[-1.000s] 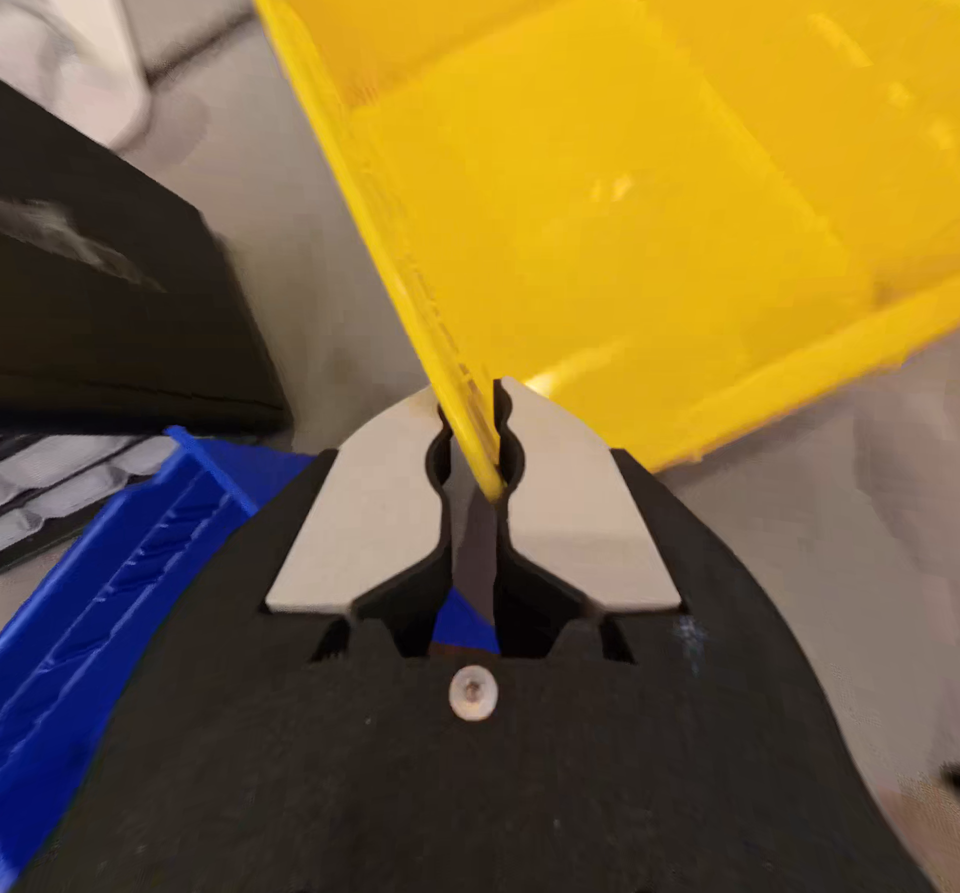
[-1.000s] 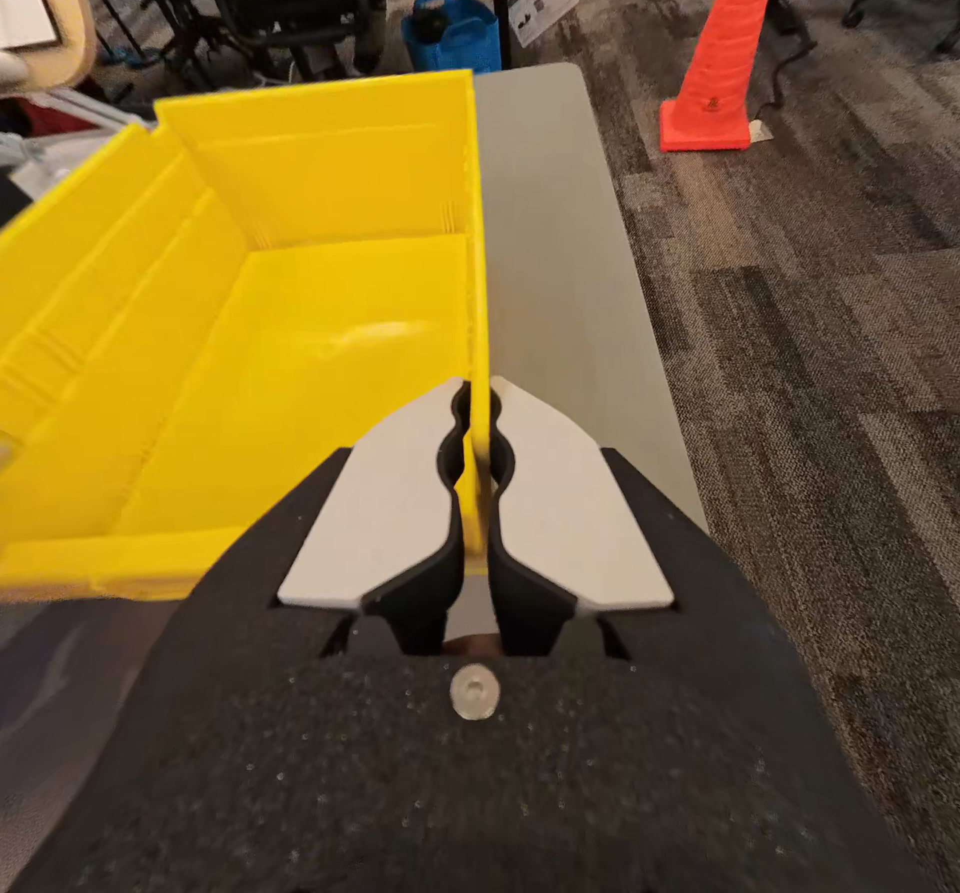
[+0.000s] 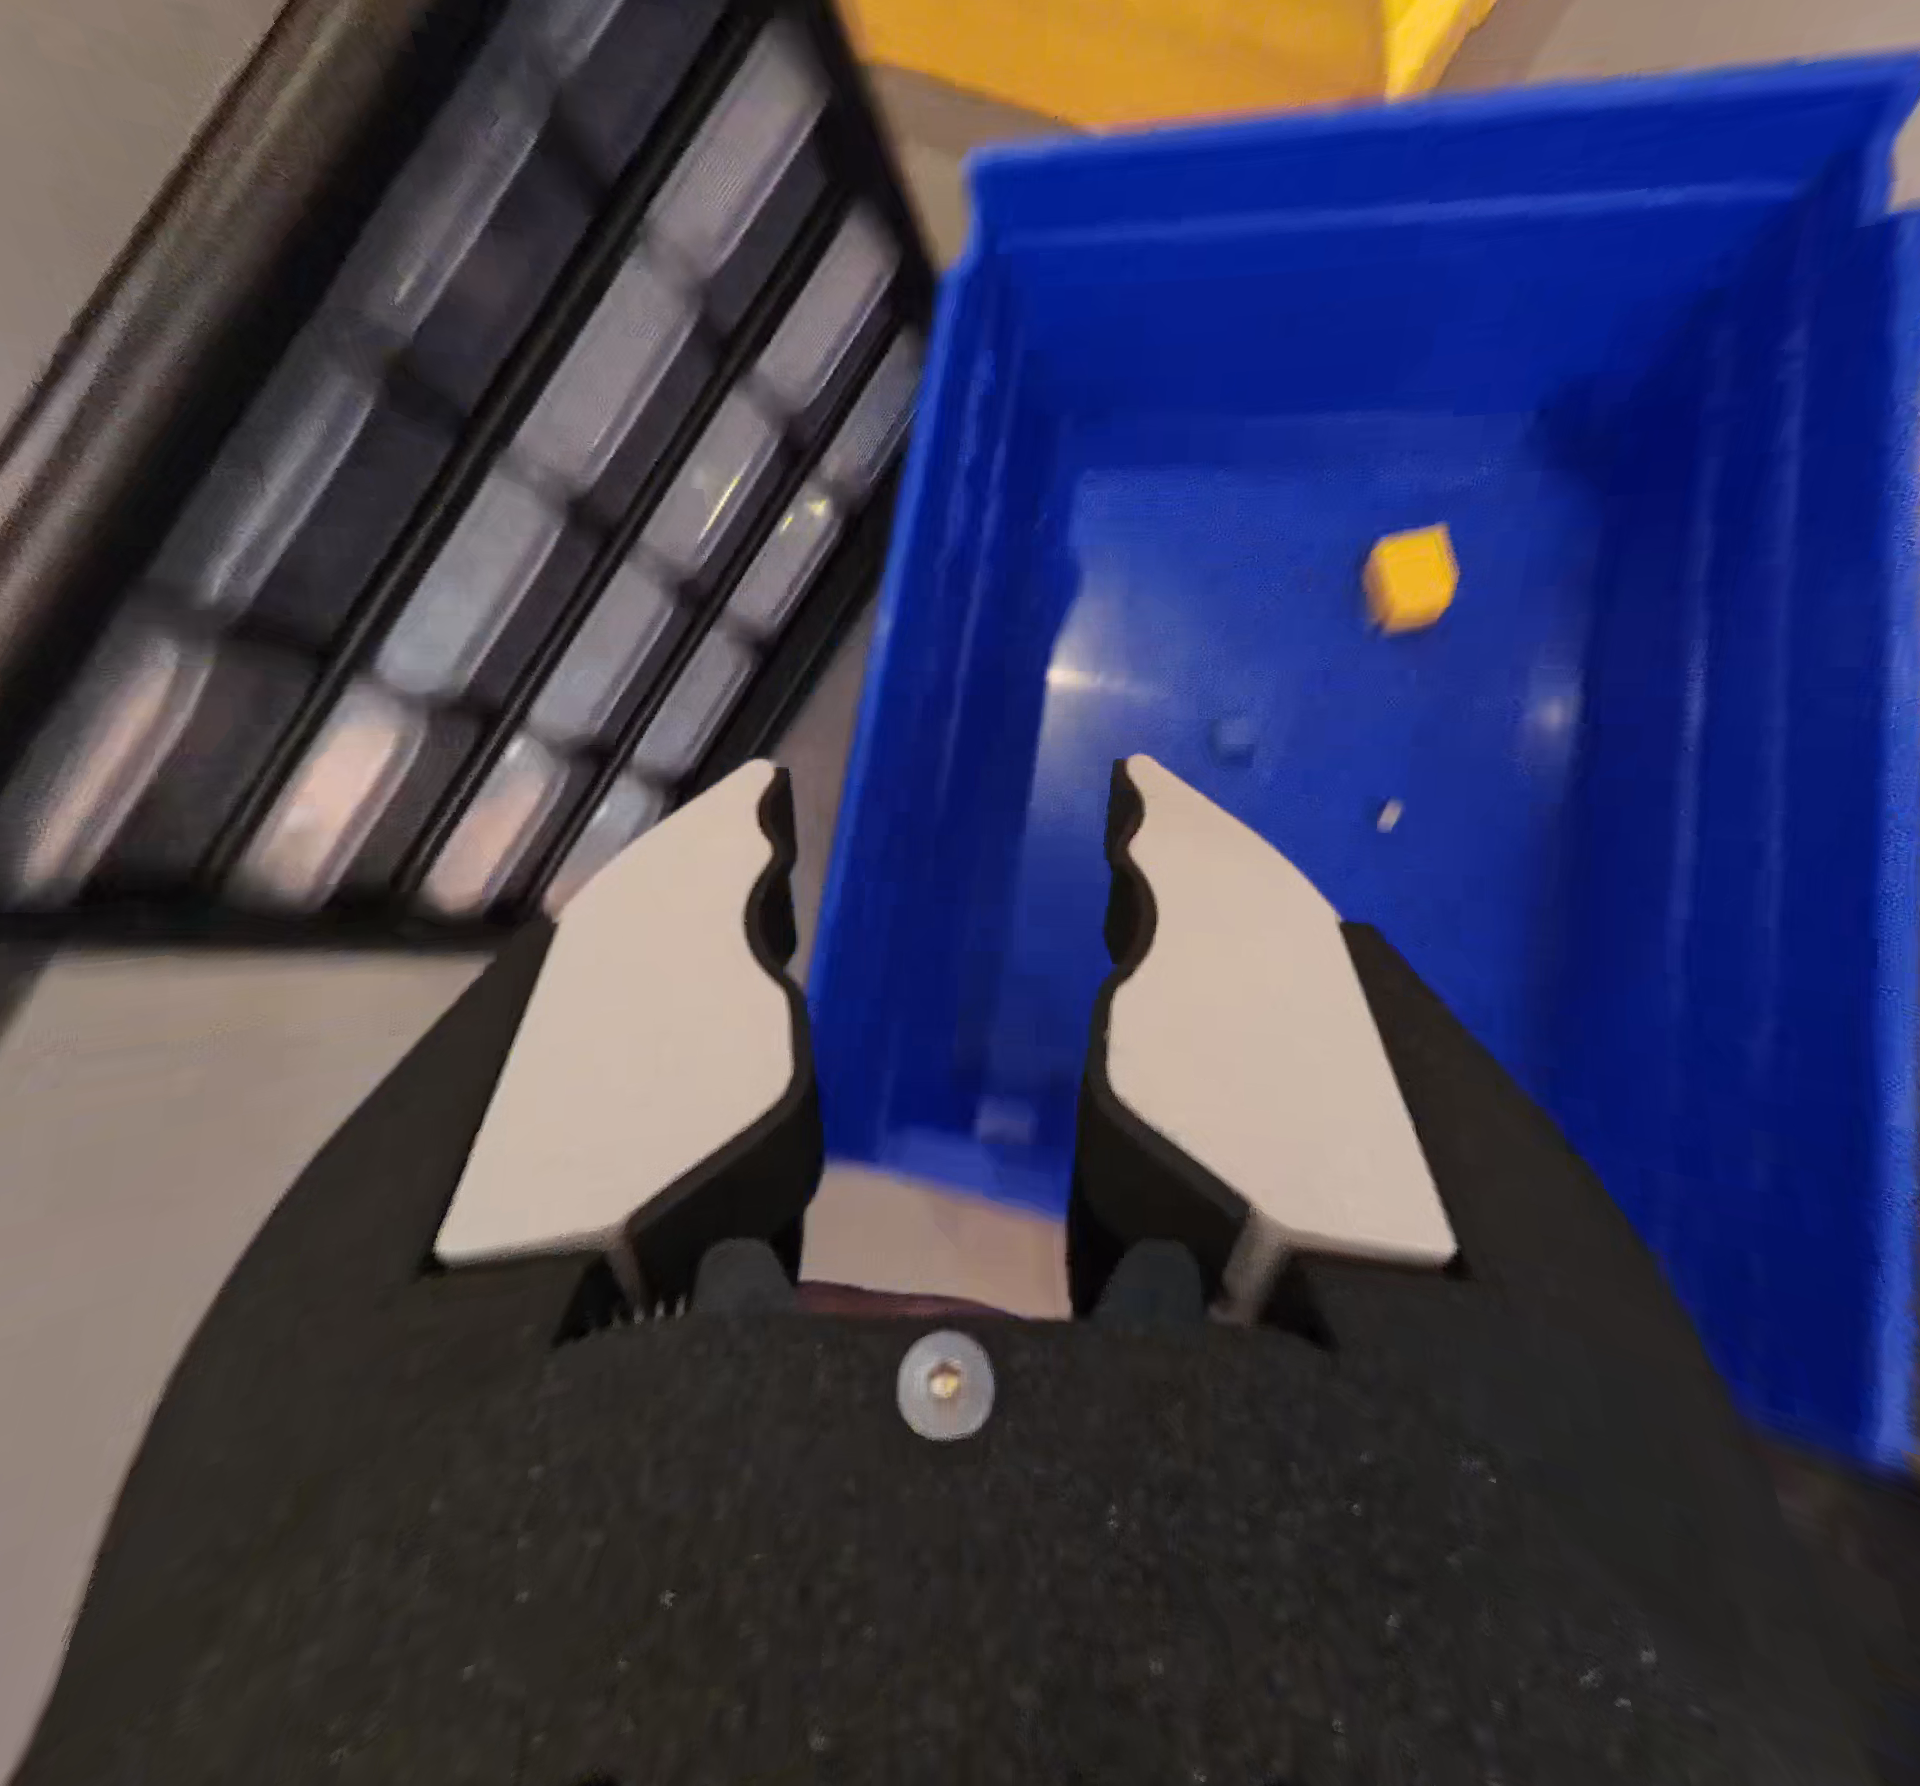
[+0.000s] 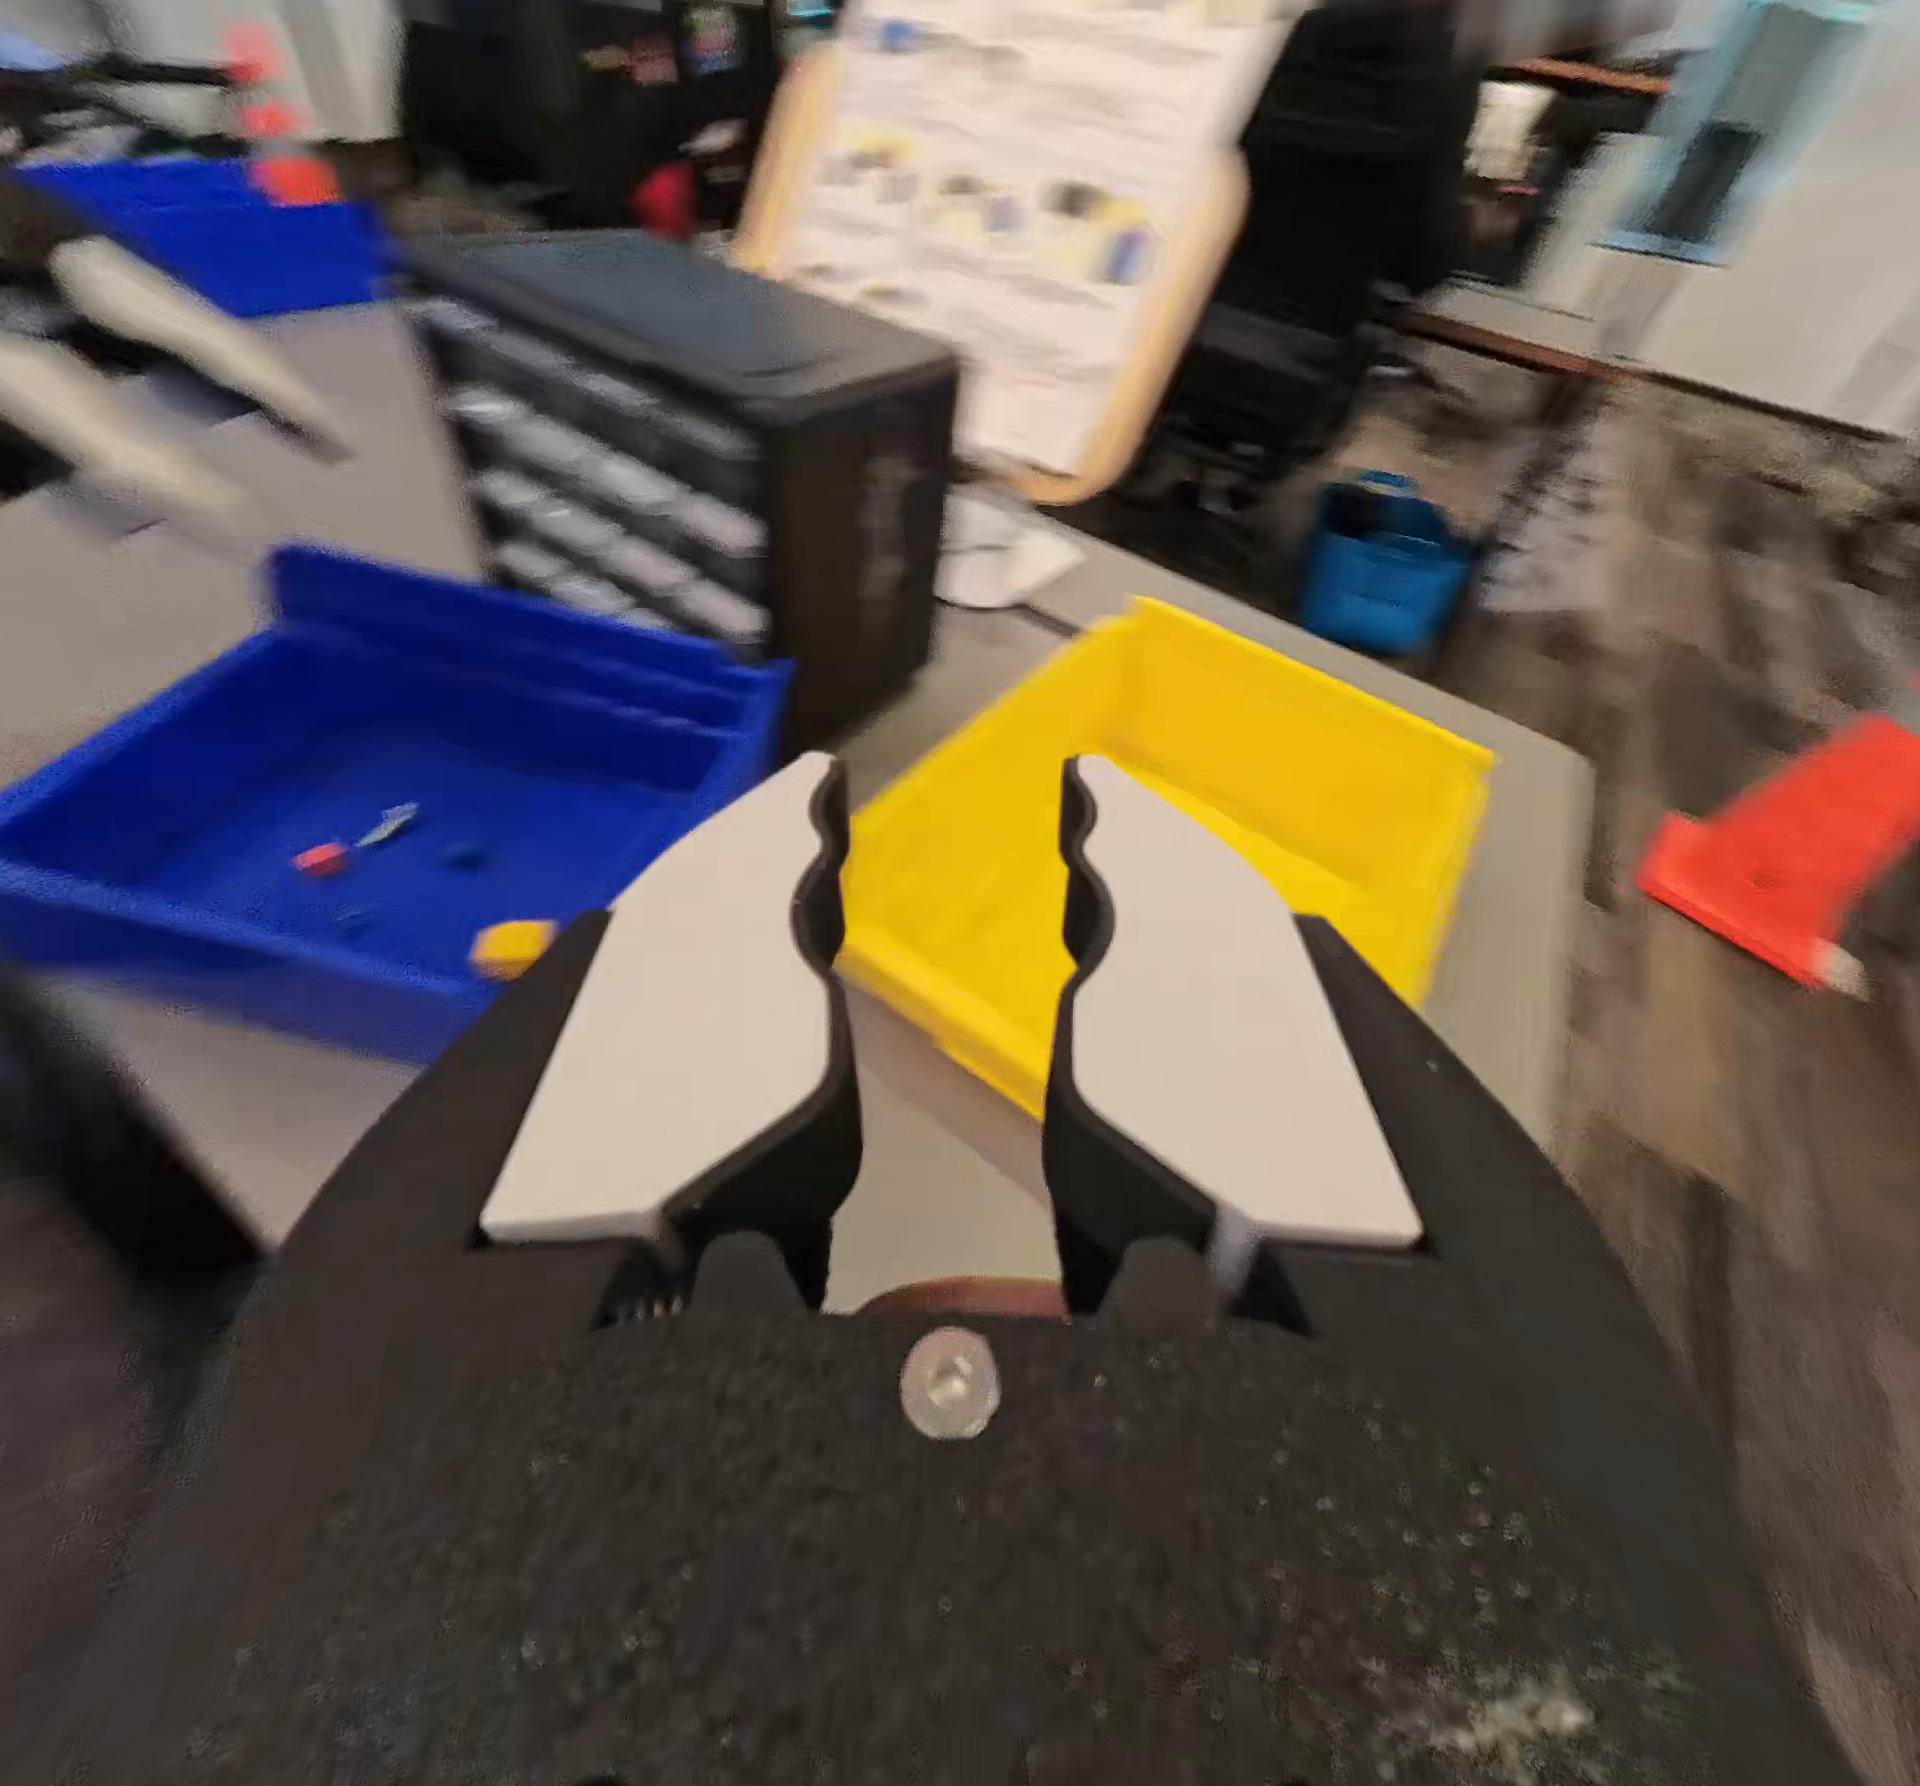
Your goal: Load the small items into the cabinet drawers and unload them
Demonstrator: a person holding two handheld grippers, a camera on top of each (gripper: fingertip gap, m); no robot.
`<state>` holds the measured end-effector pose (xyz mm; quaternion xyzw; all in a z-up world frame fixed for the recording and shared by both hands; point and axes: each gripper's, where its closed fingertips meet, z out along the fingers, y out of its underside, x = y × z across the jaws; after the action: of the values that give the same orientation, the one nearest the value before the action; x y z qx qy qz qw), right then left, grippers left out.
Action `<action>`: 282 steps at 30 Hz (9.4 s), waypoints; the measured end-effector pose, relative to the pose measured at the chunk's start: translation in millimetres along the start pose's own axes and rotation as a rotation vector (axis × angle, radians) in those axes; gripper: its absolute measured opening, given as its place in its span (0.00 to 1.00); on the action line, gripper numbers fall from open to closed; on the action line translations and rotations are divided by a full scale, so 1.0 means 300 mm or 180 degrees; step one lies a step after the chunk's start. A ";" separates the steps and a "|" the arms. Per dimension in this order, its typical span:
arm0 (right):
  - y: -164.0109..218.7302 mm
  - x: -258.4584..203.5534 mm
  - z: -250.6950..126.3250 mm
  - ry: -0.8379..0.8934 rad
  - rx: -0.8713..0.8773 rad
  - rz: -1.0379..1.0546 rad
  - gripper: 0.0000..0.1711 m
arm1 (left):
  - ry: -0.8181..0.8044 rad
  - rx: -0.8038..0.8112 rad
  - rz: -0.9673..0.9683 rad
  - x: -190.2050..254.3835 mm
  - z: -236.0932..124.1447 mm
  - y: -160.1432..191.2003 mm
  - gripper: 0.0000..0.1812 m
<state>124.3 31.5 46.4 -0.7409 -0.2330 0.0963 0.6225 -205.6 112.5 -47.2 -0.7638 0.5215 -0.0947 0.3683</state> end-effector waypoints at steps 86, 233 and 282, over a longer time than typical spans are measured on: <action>-0.741 -0.867 1.337 -0.1602 -0.1049 -0.1131 0.22 | -0.2013 0.1164 -0.3188 -0.749 -0.494 0.887 0.27; 0.459 -0.401 0.396 0.0106 -0.0382 0.0927 0.23 | -0.3919 0.0262 0.2662 -0.496 0.000 -0.032 0.02; -0.180 -0.904 1.052 -0.1676 0.0728 -0.1594 0.26 | -0.1173 0.0760 -0.1320 -0.004 -0.086 0.572 0.11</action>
<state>-261.0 188.8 -6.6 -0.5367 -0.5465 0.1537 0.6242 -344.5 69.8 -142.1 -0.8097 0.2639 -0.0884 0.5167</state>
